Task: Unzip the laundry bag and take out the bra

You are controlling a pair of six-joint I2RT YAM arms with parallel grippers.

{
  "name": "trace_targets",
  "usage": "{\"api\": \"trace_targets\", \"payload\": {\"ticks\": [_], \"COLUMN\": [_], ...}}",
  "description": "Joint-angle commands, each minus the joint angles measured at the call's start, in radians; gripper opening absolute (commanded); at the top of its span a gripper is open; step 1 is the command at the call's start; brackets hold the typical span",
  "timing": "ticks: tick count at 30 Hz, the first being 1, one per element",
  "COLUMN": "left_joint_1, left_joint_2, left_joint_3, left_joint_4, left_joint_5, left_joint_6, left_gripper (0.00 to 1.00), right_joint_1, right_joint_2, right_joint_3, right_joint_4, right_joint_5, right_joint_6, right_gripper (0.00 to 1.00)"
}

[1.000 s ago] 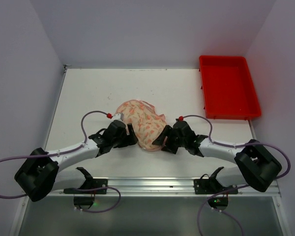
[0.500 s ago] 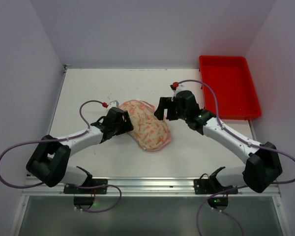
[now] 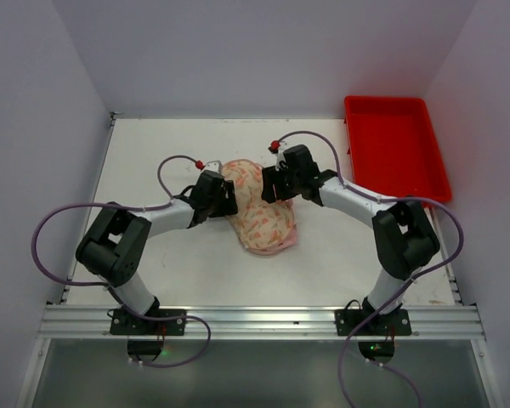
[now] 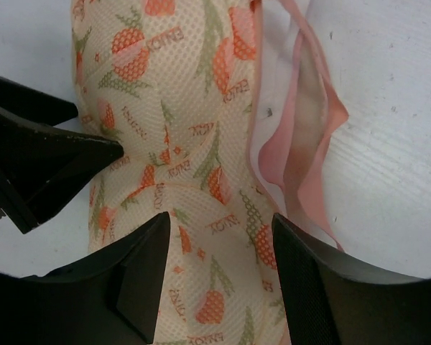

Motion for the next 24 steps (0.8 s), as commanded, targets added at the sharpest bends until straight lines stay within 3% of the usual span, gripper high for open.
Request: {"api": "trace_targets", "payload": {"ticks": [1, 3, 8, 11, 14, 18, 24], "left_joint_1": [0.006, 0.006, 0.005, 0.005, 0.005, 0.005, 0.005], "left_joint_2": [0.032, 0.048, 0.066, 0.065, 0.065, 0.065, 0.066], "left_joint_3": [0.060, 0.074, 0.092, 0.089, 0.089, 0.089, 0.094], "left_joint_4": [0.089, 0.112, 0.149, 0.160, 0.164, 0.157, 0.158], "left_joint_5": [0.045, 0.071, 0.132, 0.157, 0.163, 0.160, 0.165], "left_joint_6": [0.113, 0.152, 0.187, 0.187, 0.201, 0.212, 0.216], "left_gripper": [0.75, 0.75, 0.75, 0.75, 0.76, 0.76, 0.77], "right_joint_1": [0.001, 0.000, 0.001, -0.002, -0.006, -0.052, -0.083], "right_joint_2": [-0.002, -0.002, -0.035, -0.078, -0.117, -0.131, 0.000], "right_joint_3": [-0.017, -0.031, -0.084, -0.114, -0.128, -0.082, 0.046], "right_joint_4": [0.068, 0.087, 0.105, 0.107, 0.104, 0.071, 0.012], "right_joint_5": [-0.015, 0.000, 0.055, 0.095, 0.172, 0.172, 0.036], "right_joint_6": [-0.007, 0.001, 0.006, 0.006, 0.018, 0.029, 0.001], "right_gripper": [0.60, 0.56, 0.29, 0.25, 0.35, 0.55, 0.66]}}
